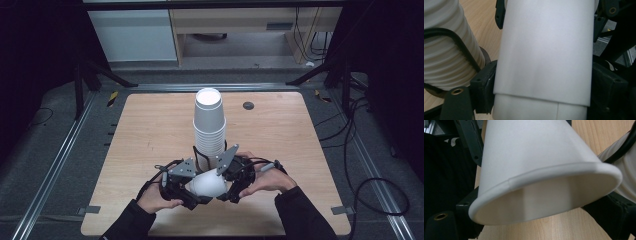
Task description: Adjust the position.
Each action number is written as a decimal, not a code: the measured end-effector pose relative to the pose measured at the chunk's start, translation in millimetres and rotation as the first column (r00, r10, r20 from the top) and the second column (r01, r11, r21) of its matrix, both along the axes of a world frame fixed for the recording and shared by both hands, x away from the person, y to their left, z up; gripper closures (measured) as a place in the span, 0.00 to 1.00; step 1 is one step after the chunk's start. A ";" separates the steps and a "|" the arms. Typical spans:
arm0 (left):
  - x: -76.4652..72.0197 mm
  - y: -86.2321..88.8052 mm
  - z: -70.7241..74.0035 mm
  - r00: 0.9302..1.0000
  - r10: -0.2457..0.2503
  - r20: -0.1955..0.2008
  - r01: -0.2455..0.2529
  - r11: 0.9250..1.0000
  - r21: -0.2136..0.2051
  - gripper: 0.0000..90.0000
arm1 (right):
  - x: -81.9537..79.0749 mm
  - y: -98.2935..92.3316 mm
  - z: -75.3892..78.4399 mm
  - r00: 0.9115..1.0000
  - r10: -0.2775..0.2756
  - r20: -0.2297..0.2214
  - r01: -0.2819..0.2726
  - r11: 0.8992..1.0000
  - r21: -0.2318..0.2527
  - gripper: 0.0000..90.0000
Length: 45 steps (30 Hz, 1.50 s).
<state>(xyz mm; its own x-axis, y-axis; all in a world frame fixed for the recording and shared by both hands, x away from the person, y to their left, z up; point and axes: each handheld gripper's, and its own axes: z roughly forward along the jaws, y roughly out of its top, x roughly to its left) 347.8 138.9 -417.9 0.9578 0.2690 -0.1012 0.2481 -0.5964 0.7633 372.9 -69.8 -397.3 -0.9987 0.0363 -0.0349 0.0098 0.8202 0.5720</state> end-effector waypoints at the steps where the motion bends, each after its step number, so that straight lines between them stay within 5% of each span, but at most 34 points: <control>1: -0.2 -0.3 -0.4 1.000 0.002 -0.003 -0.002 1.000 0.000 0.22 | -0.2 0.4 -0.2 1.000 0.000 0.000 0.000 1.000 -0.003 0.12; 21: -0.3 1.2 -0.7 1.000 -0.015 -0.012 0.015 1.000 0.005 0.24 | 0.3 -2.8 -2.1 1.000 0.002 -0.022 -0.002 1.000 0.014 0.06; 32: 4.0 13.1 4.1 1.000 0.030 -0.003 -0.030 0.999 -0.030 0.24 | 1.3 -28.2 10.3 0.998 -0.060 -0.029 0.064 0.988 0.144 0.05; 38: 5.4 14.2 3.8 0.999 0.045 0.009 -0.045 0.998 -0.040 0.24 | 0.8 -48.5 9.8 0.991 -0.127 -0.048 0.135 0.962 0.236 0.05; 44: 6.2 13.3 1.1 0.998 0.057 0.004 -0.056 0.997 -0.062 0.24 | -0.8 -66.6 3.3 0.974 -0.219 -0.065 0.228 0.917 0.327 0.05; 45: 6.2 13.1 0.7 0.998 0.059 0.005 -0.059 0.996 -0.063 0.24 | -1.4 -70.3 2.0 0.969 -0.234 -0.077 0.246 0.903 0.353 0.05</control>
<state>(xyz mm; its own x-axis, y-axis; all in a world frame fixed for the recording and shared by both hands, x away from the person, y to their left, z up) 354.1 152.0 -417.2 0.9412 0.3183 -0.1134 0.2763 -0.5319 0.8005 371.5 -140.1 -395.3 -0.9586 0.2790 0.0570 0.2037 0.5319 0.8219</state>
